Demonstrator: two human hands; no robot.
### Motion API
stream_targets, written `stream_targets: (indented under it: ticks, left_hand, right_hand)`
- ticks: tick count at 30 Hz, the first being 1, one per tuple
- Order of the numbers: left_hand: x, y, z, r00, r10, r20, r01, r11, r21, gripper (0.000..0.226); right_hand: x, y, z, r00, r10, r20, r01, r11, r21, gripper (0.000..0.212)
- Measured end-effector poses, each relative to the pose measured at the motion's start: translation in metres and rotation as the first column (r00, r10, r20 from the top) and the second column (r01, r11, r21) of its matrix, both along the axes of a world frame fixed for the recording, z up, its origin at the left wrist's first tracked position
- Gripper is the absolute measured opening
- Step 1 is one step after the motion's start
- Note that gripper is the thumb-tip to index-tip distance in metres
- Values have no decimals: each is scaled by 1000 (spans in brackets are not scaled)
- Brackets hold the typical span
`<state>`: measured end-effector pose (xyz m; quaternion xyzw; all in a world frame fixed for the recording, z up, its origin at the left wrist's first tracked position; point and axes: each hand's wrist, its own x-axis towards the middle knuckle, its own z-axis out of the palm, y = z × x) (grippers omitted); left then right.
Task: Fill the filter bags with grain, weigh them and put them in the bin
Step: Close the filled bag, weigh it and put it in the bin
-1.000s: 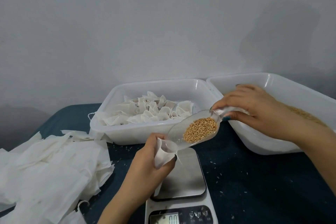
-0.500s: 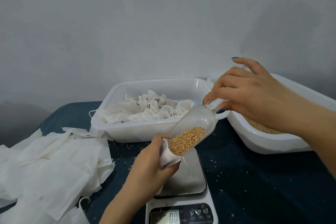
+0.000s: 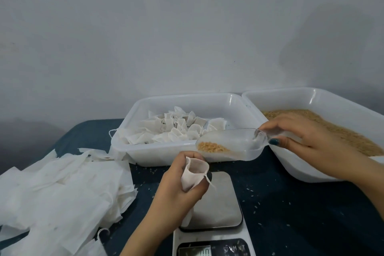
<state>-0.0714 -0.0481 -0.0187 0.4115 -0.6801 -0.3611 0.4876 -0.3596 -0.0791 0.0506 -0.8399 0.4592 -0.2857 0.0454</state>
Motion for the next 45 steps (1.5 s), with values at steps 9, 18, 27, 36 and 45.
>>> stream_targets:
  ticks: [9,18,27,36,45]
  left_hand:
    - [6,-7,3,993,-48,-106,47,999,-14,10]
    - [39,-30,19,825,290,485,-130,932,-337,39]
    - [23,-39,22,897,117,427,6,961,-277,31]
    - [11,-47,-22,960,-81,267,108,990,-90,28]
    - [23,-45,-26,981,54,188,-42,997,-64,34]
  right_hand:
    - [-13,-7,-8,864,-238,444,172,968,185,33]
    - [-77,-70,-34,679,-656,-331,734,589,338,43]
    - [-9,-50,-34,791,-609,-62,604,793,-84,21]
    - [96,-16,-100,945,-230,233,224,973,52,9]
    - [90,-17,-132,893,-280,353,268,960,83,18]
